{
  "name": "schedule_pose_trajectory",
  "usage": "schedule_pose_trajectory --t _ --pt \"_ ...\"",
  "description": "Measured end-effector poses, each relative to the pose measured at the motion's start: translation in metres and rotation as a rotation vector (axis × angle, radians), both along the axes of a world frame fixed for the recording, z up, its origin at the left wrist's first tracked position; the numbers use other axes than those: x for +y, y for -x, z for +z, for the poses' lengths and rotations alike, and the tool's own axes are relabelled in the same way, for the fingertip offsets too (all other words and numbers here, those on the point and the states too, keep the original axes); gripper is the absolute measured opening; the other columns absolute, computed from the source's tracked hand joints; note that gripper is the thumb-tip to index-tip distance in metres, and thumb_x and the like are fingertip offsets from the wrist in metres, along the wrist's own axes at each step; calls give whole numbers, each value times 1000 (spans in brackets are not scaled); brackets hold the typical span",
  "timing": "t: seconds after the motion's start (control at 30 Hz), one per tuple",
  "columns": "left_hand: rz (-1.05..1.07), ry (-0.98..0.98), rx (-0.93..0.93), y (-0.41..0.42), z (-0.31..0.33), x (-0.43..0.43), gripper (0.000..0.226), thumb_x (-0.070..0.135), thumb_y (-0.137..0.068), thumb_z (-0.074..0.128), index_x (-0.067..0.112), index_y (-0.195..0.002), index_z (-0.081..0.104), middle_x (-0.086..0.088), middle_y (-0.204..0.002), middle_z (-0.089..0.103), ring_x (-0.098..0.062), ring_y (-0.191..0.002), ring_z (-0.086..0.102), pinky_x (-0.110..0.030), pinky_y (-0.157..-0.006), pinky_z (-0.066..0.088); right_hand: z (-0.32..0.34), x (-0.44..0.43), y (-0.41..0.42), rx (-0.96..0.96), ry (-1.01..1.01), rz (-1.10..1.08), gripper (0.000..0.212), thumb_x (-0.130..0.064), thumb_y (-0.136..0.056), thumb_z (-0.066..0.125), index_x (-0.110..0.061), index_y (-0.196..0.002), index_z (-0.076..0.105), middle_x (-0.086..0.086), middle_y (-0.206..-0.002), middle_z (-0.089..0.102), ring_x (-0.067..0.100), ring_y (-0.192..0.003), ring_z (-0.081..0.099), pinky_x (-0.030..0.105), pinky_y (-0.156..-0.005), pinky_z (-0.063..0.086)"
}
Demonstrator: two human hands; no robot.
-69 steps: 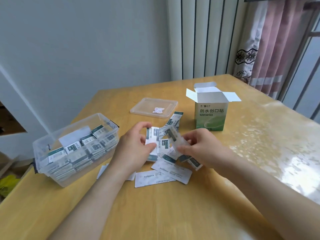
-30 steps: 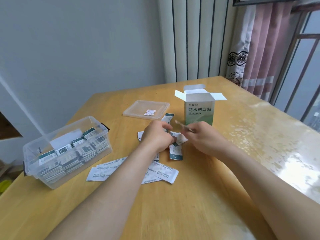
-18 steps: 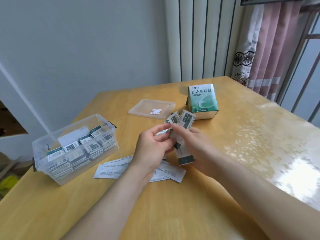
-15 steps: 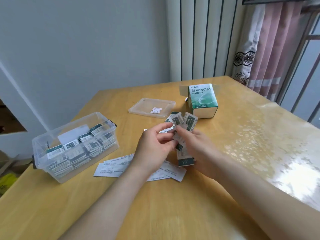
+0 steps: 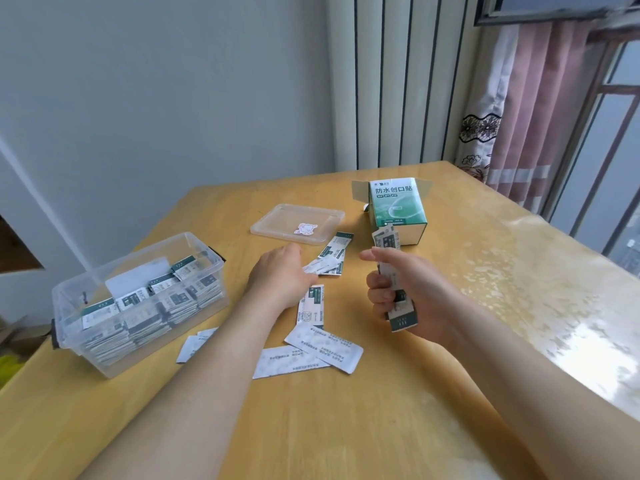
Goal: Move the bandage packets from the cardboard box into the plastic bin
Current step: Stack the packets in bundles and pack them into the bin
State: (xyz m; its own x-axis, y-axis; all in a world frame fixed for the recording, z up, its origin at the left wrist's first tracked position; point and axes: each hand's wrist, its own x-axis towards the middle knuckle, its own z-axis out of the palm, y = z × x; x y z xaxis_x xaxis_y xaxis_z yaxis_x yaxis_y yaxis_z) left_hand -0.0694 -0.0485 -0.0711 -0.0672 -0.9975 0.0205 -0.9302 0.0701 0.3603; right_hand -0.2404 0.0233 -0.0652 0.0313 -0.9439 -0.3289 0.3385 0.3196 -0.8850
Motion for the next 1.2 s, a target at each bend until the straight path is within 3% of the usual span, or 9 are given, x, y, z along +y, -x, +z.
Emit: schedule_pose_trajectory --t 0.17,0.33,0.4,0.57,0.67,0.83,0.97,1.07,1.2 --pt "16 22 -4 2 2 1 17 31 -85 67 27 -102 67 4 -113 65 -23 -107 57 -40 -96 46 -2 -3 3 -17 14 -14 17 -24 -96 53 -13 -106 62 -2 -59 35 11 -44 32 21 -41 26" --pt "-82 151 -202 3 6 8 30 34 -88 66 14 -109 64 -3 -107 67 -27 -104 60 -33 -81 46 0 0 0 -175 -29 -18 19 -29 -96 53 -14 -107 58 0 -59 37 13 -45 39 21 -43 31" --pt "-106 231 -324 5 8 8 6 19 -88 63 14 -89 61 -3 -86 63 -29 -93 61 -33 -69 47 0 1 1 -310 -55 -8 18 -29 -95 53 -15 -106 53 0 -62 35 11 -45 37 17 -37 29" --pt "-73 311 -358 4 2 19 24 -4 -82 51 15 -68 48 -3 -66 48 -26 -67 50 -30 -52 33 -2 -1 2 -239 -40 -19 22 -30 -96 51 -14 -111 55 -2 -63 35 7 -46 29 15 -36 21" --pt "-23 372 -48 -10 6 24 23 6 -87 53 23 -85 69 2 -78 68 -24 -75 64 -30 -52 42 1 0 2 -140 -3 6 18 -27 -93 58 -14 -106 55 -2 -62 33 8 -49 23 18 -40 16" --pt "-66 17 1032 -14 26 74 20 0 -89 64 17 -98 68 -2 -85 76 -18 -80 73 -36 -78 59 13 12 -10 -45 219 89 19 -21 -88 68 -18 -85 49 -5 -59 33 6 -45 24 16 -36 19" --pt "-88 -153 1355 -17 21 95 25 0 -90 61 12 -112 62 -14 -88 75 -22 -80 73 -30 -70 58 19 20 -45 161 343 135 15 -26 -92 63 -11 -91 62 -2 -58 44 8 -46 31 19 -39 21" --pt "-97 -106 1272 -21 15 97 29 4 -93 59 16 -120 57 -8 -88 76 -20 -78 73 -28 -68 57 15 14 -64 239 262 -20 17 -25 -96 55 -9 -93 60 8 -65 51 16 -51 41 23 -42 25" --pt "-181 225 601 -30 8 93 43 23 -90 65 31 -128 48 11 -87 69 -10 -76 62 -27 -76 49 10 14 -72 45 96 -59 15 -20 -96 53 -7 -96 60 8 -64 55 19 -52 46 27 -48 29"
